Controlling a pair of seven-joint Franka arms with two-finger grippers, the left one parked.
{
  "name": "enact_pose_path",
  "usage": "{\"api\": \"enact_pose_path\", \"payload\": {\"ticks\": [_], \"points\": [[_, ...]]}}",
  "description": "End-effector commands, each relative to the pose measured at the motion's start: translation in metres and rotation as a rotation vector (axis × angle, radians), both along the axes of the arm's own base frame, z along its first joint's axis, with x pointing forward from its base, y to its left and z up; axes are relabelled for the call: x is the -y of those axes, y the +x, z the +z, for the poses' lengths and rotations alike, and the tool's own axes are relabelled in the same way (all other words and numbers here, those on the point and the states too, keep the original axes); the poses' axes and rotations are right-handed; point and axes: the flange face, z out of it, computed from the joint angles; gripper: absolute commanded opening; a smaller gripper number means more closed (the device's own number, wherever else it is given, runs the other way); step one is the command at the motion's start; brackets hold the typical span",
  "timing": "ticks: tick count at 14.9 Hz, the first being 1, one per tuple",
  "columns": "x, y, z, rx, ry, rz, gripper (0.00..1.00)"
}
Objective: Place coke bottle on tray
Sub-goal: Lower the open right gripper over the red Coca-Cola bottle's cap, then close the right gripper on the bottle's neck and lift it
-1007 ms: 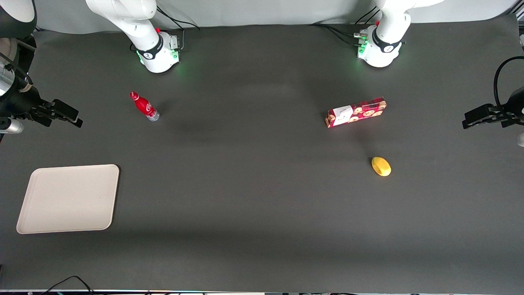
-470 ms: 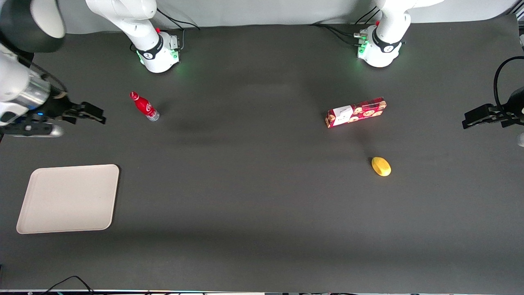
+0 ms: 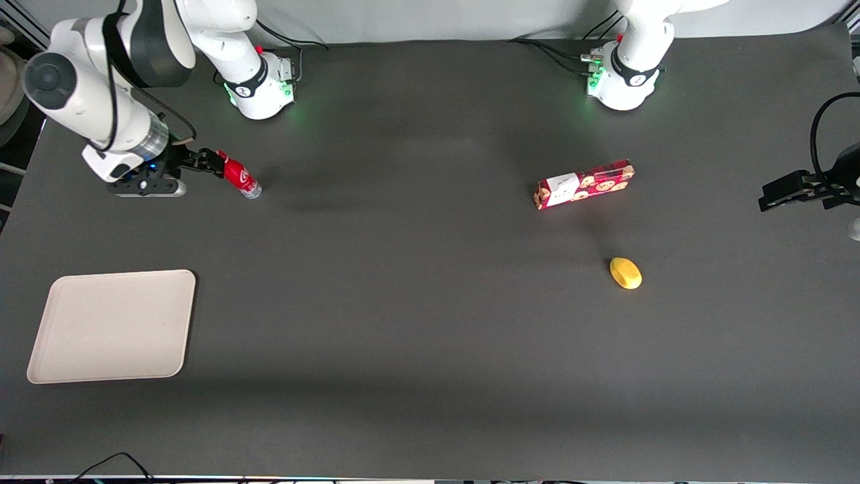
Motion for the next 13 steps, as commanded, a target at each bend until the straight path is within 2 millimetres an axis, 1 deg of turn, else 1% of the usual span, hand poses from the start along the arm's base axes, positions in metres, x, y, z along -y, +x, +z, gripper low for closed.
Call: {"api": "enact_pose_path", "payload": {"ticks": [1, 4, 6, 10, 13], "points": [[0.011, -0.039, -0.041, 0.011, -0.034, 0.01, 1.0], [0.015, -0.051, -0.065, 0.015, -0.036, 0.013, 1.0], [0.017, -0.059, -0.077, 0.003, -0.037, 0.012, 1.0], [0.02, -0.073, -0.091, -0.031, -0.043, 0.011, 1.0], [0.022, -0.079, -0.097, -0.047, -0.065, 0.028, 1.0]]}}
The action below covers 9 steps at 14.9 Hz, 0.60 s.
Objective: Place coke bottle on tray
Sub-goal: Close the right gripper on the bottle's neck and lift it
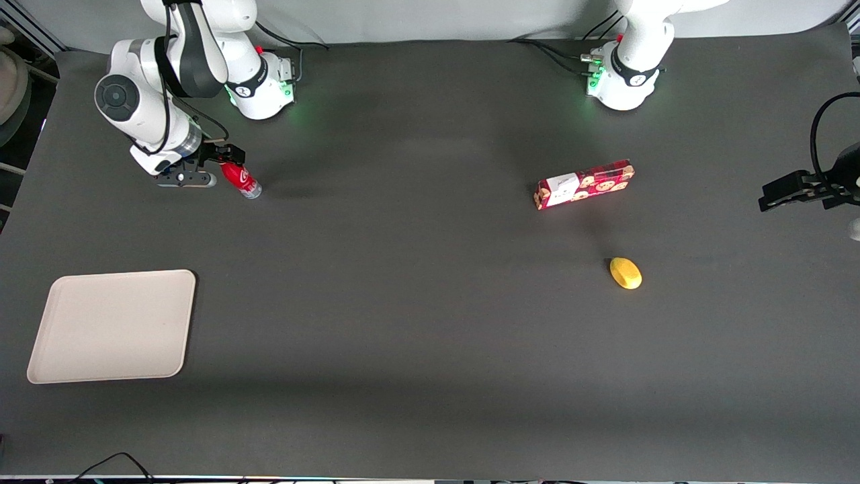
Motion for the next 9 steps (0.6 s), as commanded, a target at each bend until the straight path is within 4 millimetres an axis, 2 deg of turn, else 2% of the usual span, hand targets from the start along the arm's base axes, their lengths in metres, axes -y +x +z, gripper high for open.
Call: {"api": "enact_pose_path", "payload": {"ticks": [1, 7, 8, 9], "points": [[0.0047, -0.012, -0.0025, 0.01, -0.024, 0.032, 1.0], [0.005, -0.0165, -0.0083, -0.003, -0.025, 0.032, 0.99], [0.0055, -0.0165, -0.0088, -0.005, -0.024, 0.031, 0.95], [0.0055, -0.0165, -0.0088, -0.005, -0.024, 0.031, 0.87]]}}
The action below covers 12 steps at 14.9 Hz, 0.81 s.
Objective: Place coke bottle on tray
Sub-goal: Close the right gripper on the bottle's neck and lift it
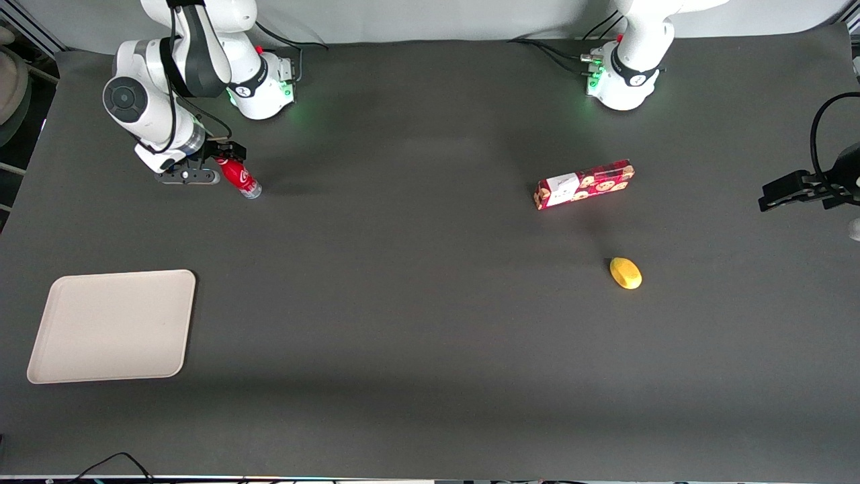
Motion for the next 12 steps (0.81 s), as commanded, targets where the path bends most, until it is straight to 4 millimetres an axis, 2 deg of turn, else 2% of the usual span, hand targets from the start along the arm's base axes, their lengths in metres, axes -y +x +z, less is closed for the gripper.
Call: {"api": "enact_pose_path", "payload": {"ticks": [1, 3, 4, 8, 11, 12], "points": [[0.0034, -0.0061, 0.0014, 0.02, -0.011, 0.023, 0.77], [0.0033, -0.0056, 0.0015, 0.02, -0.011, 0.023, 0.53], [0.0034, -0.0062, -0.0001, 0.016, -0.011, 0.02, 0.44], [0.0037, -0.0056, -0.0009, 0.014, -0.01, 0.019, 0.3], [0.0031, -0.0052, -0.0018, 0.012, -0.009, 0.021, 0.0], [0.0034, -0.0042, -0.0021, 0.011, -0.009, 0.015, 0.0]]}}
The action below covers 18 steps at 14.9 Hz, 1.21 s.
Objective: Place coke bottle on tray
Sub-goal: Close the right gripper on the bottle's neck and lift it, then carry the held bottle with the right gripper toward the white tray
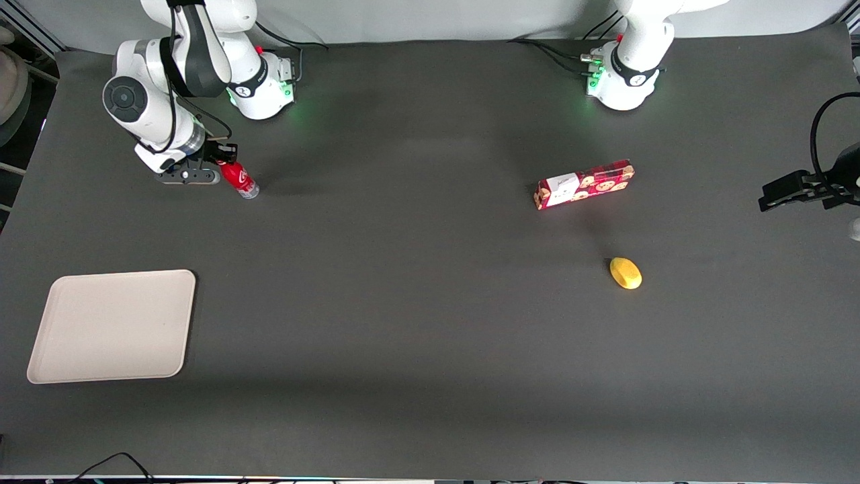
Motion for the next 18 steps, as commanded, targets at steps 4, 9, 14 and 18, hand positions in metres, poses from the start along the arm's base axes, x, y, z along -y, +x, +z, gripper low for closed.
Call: {"api": "enact_pose_path", "payload": {"ticks": [4, 9, 14, 18], "points": [[0.006, 0.02, 0.029, 0.08, 0.0, -0.005, 0.0], [0.033, 0.092, 0.119, 0.208, 0.041, -0.079, 0.0], [0.106, 0.189, 0.207, 0.268, -0.005, -0.131, 0.0], [0.197, 0.244, 0.224, 0.31, -0.005, -0.139, 0.0]]}}
